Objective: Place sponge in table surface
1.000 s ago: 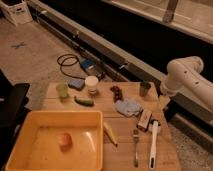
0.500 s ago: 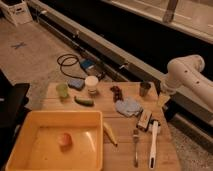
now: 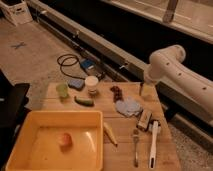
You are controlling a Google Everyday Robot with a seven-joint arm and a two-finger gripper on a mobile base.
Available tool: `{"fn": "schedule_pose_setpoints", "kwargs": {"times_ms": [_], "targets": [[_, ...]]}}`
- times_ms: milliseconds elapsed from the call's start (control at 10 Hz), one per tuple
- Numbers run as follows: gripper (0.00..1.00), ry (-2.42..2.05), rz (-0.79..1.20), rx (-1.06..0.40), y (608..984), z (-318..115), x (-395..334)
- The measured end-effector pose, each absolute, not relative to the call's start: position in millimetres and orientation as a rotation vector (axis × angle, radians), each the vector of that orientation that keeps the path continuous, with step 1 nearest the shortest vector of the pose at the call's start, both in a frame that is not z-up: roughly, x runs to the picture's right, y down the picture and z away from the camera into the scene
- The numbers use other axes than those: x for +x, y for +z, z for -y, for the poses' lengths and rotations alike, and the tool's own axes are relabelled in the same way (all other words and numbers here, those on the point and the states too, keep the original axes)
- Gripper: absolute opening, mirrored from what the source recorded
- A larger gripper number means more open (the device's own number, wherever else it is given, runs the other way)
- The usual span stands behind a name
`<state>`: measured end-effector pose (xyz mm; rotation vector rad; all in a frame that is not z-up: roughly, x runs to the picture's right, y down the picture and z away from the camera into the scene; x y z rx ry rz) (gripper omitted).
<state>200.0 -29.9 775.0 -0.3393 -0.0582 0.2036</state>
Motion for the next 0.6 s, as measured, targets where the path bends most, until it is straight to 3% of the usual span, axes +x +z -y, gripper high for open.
{"fn": "schedule_pose_setpoints", "kwargs": {"times_ms": [200, 600], "targets": [[0.80, 0.132, 0.105, -0.318, 771.9, 40.2, 157.0], [0.80, 0.128, 0.106, -0.319, 772.2, 39.9, 155.7]]}}
